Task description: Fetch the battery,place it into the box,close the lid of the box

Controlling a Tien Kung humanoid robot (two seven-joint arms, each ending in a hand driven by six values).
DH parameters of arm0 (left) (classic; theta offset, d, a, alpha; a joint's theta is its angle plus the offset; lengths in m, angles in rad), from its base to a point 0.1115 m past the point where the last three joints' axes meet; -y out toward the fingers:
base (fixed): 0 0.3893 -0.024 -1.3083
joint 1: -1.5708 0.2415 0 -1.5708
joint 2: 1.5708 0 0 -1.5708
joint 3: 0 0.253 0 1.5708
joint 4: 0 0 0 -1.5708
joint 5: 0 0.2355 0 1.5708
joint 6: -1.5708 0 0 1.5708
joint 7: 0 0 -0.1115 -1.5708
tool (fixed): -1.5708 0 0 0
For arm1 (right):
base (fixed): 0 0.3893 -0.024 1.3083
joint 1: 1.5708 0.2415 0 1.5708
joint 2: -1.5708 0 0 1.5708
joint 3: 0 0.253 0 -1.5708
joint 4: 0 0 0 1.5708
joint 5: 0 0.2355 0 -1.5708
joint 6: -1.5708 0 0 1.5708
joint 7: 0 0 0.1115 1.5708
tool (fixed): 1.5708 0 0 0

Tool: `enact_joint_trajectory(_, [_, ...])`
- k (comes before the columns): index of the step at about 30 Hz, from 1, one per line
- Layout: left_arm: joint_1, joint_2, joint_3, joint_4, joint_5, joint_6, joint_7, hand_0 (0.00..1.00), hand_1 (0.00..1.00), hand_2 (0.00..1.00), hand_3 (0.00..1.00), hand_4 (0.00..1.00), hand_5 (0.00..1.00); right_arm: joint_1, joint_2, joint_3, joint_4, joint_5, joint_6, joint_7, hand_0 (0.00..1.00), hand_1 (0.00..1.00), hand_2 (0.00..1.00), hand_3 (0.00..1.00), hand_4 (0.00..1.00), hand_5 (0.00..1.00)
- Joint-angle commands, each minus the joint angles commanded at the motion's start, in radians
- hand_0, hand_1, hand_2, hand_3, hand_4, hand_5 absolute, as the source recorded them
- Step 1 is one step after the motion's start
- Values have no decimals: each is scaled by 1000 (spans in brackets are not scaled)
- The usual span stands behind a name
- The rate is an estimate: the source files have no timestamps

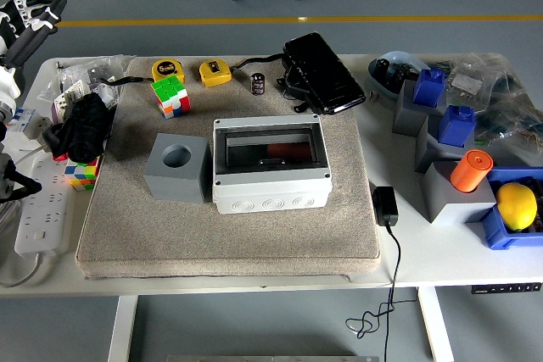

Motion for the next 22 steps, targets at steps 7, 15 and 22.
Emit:
enact_joint_trajectory(7, [-4,-2,16,-4,1,-2,4,677,681,658,625,981,536,-2,-6,14,-4,-1,1,-1,713,675,678,644,998,579])
enact_joint_trajectory(15, [-6,-7,20,-8,4,-4,9,676,681,658,626,981,536,-11,-4,32,-10,-6,0,0,712,675,677,643,998,577])
enact_joint_trajectory(22, [-1,-12,15,-12,5,-4,11,679,681,659,625,978,535,-20,-1,46,-14,-8,1,-1,712,674,678,642,998,577])
